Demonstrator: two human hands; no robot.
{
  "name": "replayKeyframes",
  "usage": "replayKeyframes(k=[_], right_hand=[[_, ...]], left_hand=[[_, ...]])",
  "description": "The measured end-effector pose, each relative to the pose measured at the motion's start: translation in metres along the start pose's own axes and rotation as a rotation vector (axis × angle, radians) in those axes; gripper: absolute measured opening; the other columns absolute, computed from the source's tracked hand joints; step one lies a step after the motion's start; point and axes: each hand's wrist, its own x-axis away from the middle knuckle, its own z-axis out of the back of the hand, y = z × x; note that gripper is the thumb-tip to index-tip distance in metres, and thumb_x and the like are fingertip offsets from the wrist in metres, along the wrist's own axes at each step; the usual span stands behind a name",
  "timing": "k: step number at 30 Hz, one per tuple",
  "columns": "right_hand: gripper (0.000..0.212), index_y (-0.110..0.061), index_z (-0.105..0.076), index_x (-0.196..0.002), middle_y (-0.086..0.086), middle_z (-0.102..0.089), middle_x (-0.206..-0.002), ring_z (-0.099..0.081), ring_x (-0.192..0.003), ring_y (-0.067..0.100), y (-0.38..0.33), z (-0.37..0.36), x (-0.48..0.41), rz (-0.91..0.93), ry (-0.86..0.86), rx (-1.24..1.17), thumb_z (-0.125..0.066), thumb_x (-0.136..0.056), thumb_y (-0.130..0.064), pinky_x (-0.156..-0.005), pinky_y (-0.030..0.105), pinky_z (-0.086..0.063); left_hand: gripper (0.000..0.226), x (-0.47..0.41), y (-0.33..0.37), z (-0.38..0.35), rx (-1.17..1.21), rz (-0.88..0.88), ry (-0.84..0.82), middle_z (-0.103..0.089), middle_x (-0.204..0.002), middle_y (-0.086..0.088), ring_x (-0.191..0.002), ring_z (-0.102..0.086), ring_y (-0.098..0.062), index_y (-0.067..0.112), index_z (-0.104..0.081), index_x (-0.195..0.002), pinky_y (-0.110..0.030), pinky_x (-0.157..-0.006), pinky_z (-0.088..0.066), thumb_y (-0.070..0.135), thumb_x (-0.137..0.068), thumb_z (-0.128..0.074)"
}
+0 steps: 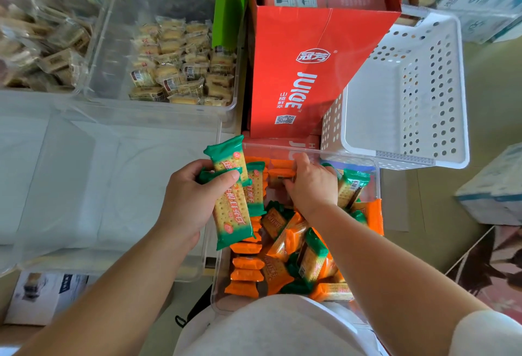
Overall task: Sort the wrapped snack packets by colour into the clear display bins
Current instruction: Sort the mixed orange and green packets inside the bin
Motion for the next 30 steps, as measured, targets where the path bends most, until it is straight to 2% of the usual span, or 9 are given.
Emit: replayKeyframes(k=[3, 7, 9, 12, 14, 16, 19, 24, 30], right_hand=[[0.026, -0.027, -0.044, -0.095, -0.001, -0.067, -0.089, -0.060, -0.088, 0.027, -0.006, -0.002, -0.004, -0.008, -0.073, -0.111, -0.067, -0.087, -0.035, -0.082, 0.037, -0.040], [0.027, -0.025, -0.051, -0.101, -0.003, -0.064, -0.092, -0.058, -0.084, 0.023, -0.001, 0.003, -0.005, 0.015, -0.167, -0.240, -0.072, -0.086, -0.031, -0.070, 0.032, -0.045], [0.032, -0.023, -0.054, -0.104, -0.006, -0.059, -0.095, -0.054, -0.086, 0.018, 0.006, 0.011, -0.003, 0.050, -0.129, -0.247, -0.077, -0.081, -0.029, -0.071, 0.030, -0.046], [0.019, -0.024, -0.059, -0.092, -0.007, -0.062, -0.090, -0.059, -0.084, 0.017, 0.018, 0.021, 0.003, 0.122, -0.134, -0.190, -0.074, -0.080, -0.028, -0.068, 0.031, -0.051], [0.019, -0.031, -0.063, -0.101, -0.008, -0.066, -0.097, -0.061, -0.097, 0.019, 0.023, 0.022, 0.008, 0.235, -0.290, -0.058, -0.070, -0.083, -0.028, -0.077, 0.034, -0.054], [0.040, -0.040, -0.057, -0.124, -0.005, -0.062, -0.116, -0.053, -0.115, 0.023, 0.021, 0.020, 0.012, 0.371, -0.419, 0.116, -0.064, -0.089, -0.022, -0.094, 0.039, -0.048], [0.043, -0.044, -0.050, -0.134, 0.000, -0.058, -0.125, -0.047, -0.123, 0.026, 0.008, 0.016, 0.008, 0.454, -0.462, 0.301, -0.055, -0.096, -0.023, -0.101, 0.043, -0.040], [0.016, -0.032, -0.058, -0.113, 0.000, -0.067, -0.103, -0.060, -0.103, 0.025, 0.003, 0.018, 0.001, 0.501, -0.340, 0.341, -0.054, -0.098, -0.035, -0.084, 0.039, -0.045], [0.034, -0.022, -0.048, -0.114, -0.003, -0.057, -0.073, -0.058, -0.067, 0.022, 0.008, 0.027, 0.008, 0.318, -0.206, 0.088, -0.049, -0.099, -0.053, -0.057, 0.031, -0.044]], left_hand=[[0.013, 0.001, 0.001, 0.000, -0.012, 0.000, -0.006, -0.075, -0.092, 0.009, -0.083, -0.074, -0.010, 0.024, -0.069, -0.098, -0.027, -0.060, -0.055, 0.025, -0.087, -0.075], [0.013, 0.002, 0.001, -0.002, -0.016, 0.002, -0.007, -0.074, -0.093, 0.008, -0.082, -0.074, -0.011, 0.024, -0.069, -0.098, -0.029, -0.062, -0.055, 0.024, -0.087, -0.075], [0.013, 0.003, 0.002, -0.003, -0.010, -0.004, -0.012, -0.074, -0.093, 0.007, -0.082, -0.074, -0.012, 0.023, -0.069, -0.098, -0.029, -0.062, -0.055, 0.022, -0.087, -0.076], [0.013, 0.005, 0.001, -0.004, -0.005, -0.015, -0.011, -0.074, -0.094, 0.007, -0.083, -0.074, -0.011, 0.022, -0.069, -0.098, -0.028, -0.061, -0.055, 0.021, -0.087, -0.076], [0.013, 0.007, 0.001, -0.004, -0.011, -0.019, -0.007, -0.074, -0.094, 0.007, -0.083, -0.074, -0.011, 0.023, -0.069, -0.098, -0.028, -0.061, -0.055, 0.021, -0.087, -0.076], [0.013, 0.009, 0.000, -0.003, -0.020, -0.016, 0.001, -0.074, -0.094, 0.008, -0.082, -0.074, -0.010, 0.023, -0.069, -0.098, -0.029, -0.062, -0.055, 0.022, -0.087, -0.076], [0.012, 0.012, -0.002, -0.002, -0.037, -0.008, 0.004, -0.074, -0.093, 0.009, -0.082, -0.074, -0.009, 0.025, -0.069, -0.097, -0.028, -0.061, -0.056, 0.022, -0.087, -0.076], [0.013, 0.016, -0.002, 0.001, -0.028, 0.012, -0.010, -0.075, -0.094, 0.007, -0.084, -0.075, -0.014, 0.024, -0.070, -0.098, -0.035, -0.067, -0.059, 0.022, -0.087, -0.075], [0.012, 0.021, -0.003, 0.001, -0.073, 0.002, -0.033, -0.074, -0.092, 0.008, -0.082, -0.074, -0.011, 0.022, -0.069, -0.098, -0.025, -0.059, -0.055, 0.022, -0.088, -0.075]])
